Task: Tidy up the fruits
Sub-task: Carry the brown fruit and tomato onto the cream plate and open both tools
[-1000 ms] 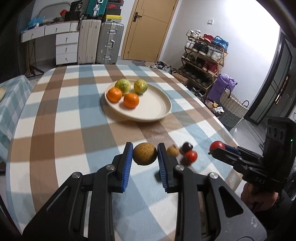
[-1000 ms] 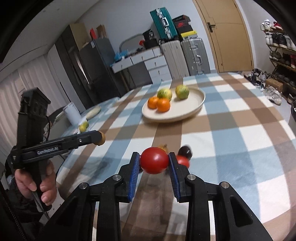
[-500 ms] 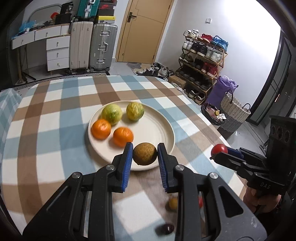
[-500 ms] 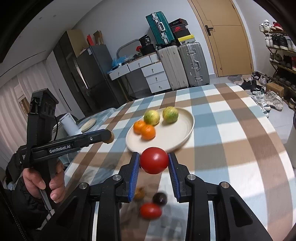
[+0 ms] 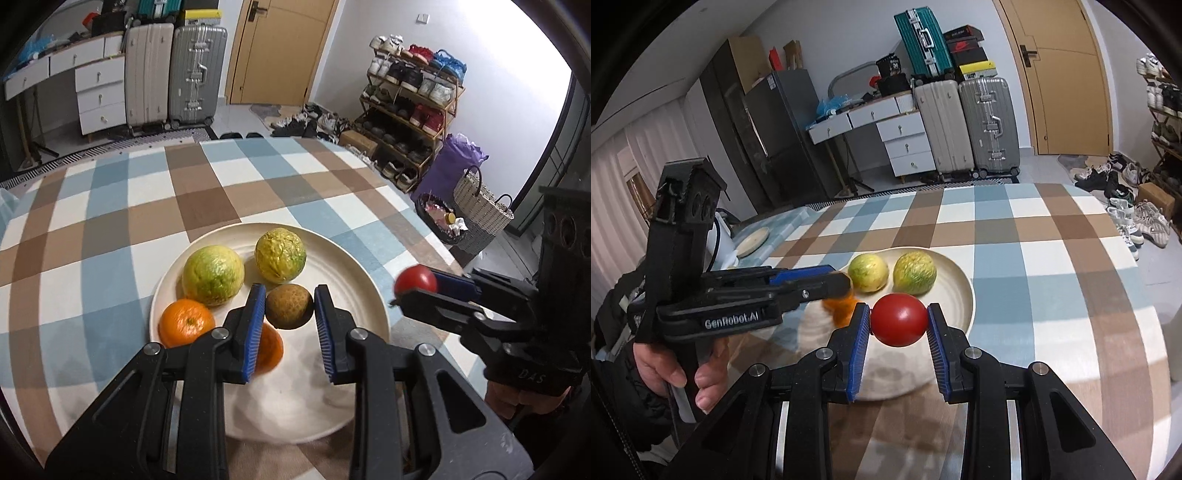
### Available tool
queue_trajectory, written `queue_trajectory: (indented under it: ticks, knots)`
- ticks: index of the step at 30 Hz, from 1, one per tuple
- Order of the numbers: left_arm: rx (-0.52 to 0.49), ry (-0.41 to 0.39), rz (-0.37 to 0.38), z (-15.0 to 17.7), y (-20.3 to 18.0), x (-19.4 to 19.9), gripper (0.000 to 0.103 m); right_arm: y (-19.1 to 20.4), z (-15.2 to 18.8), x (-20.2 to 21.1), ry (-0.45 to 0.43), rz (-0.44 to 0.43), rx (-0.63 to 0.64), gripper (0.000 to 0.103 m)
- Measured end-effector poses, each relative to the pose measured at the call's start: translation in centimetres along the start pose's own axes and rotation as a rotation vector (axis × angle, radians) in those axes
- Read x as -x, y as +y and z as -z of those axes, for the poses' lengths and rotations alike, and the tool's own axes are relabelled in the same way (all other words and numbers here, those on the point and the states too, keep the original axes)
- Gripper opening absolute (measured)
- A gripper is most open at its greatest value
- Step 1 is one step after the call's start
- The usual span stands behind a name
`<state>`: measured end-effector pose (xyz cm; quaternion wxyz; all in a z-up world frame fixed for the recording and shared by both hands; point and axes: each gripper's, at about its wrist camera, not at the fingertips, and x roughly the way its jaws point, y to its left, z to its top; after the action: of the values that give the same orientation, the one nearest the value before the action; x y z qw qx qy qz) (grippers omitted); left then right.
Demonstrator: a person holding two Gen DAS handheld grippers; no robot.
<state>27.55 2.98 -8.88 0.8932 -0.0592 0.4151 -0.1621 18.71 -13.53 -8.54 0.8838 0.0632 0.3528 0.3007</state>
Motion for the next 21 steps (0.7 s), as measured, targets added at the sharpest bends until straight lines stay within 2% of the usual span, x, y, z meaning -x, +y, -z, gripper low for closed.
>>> queue_trajectory:
  ticks: [11,16,21]
  knots:
    - [-0.022,0.053,-0.008,0.0,0.4,-3.7,0.024,-2.9,-1.3,-6.2,0.094,-0.039,-0.108,0.032]
    - [-0.023,0.064,-0.012,0.2,0.5,-4.5,0.024,-3.9,-1.4,-7.5,0.111,-0.075,-0.177,0.032]
    - [-0.02,0.072,-0.013,0.5,0.7,-4.9,0.024,-4.0,-1.3,-8.4,0.127,-0.074,-0.194,0.032]
